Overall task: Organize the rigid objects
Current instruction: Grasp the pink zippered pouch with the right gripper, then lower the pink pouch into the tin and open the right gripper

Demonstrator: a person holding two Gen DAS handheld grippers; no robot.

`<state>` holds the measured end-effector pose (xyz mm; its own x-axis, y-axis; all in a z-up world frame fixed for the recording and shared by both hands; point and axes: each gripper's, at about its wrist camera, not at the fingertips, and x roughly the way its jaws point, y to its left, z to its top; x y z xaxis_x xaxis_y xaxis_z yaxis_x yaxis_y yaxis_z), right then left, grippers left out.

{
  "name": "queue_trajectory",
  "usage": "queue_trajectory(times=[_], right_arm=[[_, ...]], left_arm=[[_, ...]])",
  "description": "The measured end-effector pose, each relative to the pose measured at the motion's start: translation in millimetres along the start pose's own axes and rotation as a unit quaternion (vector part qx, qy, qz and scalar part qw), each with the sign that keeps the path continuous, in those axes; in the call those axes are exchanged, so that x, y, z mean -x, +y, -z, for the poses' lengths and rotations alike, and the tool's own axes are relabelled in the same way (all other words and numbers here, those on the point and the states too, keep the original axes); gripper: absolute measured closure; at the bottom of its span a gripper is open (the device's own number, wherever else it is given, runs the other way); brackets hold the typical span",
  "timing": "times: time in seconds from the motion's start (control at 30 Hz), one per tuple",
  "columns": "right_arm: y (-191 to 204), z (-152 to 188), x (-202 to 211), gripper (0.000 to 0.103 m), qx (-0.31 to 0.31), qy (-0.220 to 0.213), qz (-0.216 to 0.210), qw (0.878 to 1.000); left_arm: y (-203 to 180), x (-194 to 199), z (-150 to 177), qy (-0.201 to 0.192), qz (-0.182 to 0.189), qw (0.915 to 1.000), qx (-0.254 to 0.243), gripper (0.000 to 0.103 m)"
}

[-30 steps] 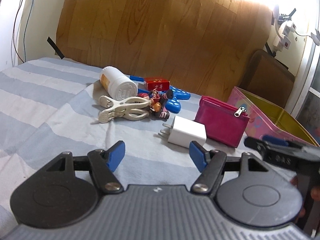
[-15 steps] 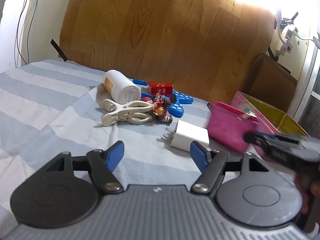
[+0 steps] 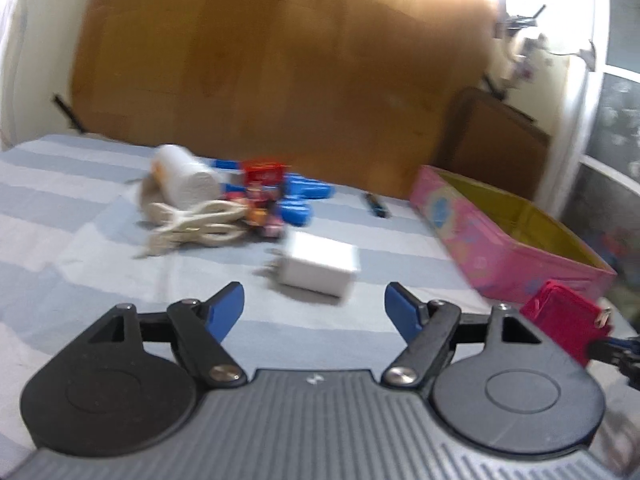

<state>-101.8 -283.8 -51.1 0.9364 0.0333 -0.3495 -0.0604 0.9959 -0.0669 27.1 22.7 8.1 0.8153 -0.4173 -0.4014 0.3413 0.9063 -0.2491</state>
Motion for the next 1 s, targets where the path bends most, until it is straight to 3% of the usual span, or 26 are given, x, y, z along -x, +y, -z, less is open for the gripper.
queue_trajectory(times=[0.1,0.17,0.43,0.53,0.6,0.73,1.0], right_arm=[[-20.4,1.2,6.4,0.086,-0.037,-0.002,0.007,0.999],[-21.4,1.8,7.1,0.086,-0.036,-0.007,0.007,0.999],[-21.2,11.6,4.6,0.078,-0.022,-0.009,0.007,1.000],[-27.4,14.9,3.7,0.069,-0.028,-0.013,0.025,0.999],[-34.6,15.4,2.5,0.069,-0.037,-0.014,0.050,0.998],[-47.7,14.9,4.6,0.069,-0.069,-0.015,0.042,0.997],[-42.1,12.4,4.2,0.067,-0.020,-0.022,0.014,0.999]], left_arm=[[-16.0,-2.8,2.3,0.017,0.052,0.9984,0.014,0.024],[-30.9,-4.2,4.9,0.025,0.069,0.9973,-0.005,0.024],[-67.1,-11.8,13.5,0.049,0.095,0.9925,-0.060,0.024],[-78.0,-14.5,14.4,0.054,0.104,0.9905,-0.072,0.024],[-87.3,-16.8,12.7,0.057,0.113,0.9885,-0.083,0.024],[-110.9,-21.5,13.4,0.061,0.139,0.9814,-0.118,0.024],[-151.0,-47.3,17.5,0.094,0.187,0.9631,-0.170,0.025]])
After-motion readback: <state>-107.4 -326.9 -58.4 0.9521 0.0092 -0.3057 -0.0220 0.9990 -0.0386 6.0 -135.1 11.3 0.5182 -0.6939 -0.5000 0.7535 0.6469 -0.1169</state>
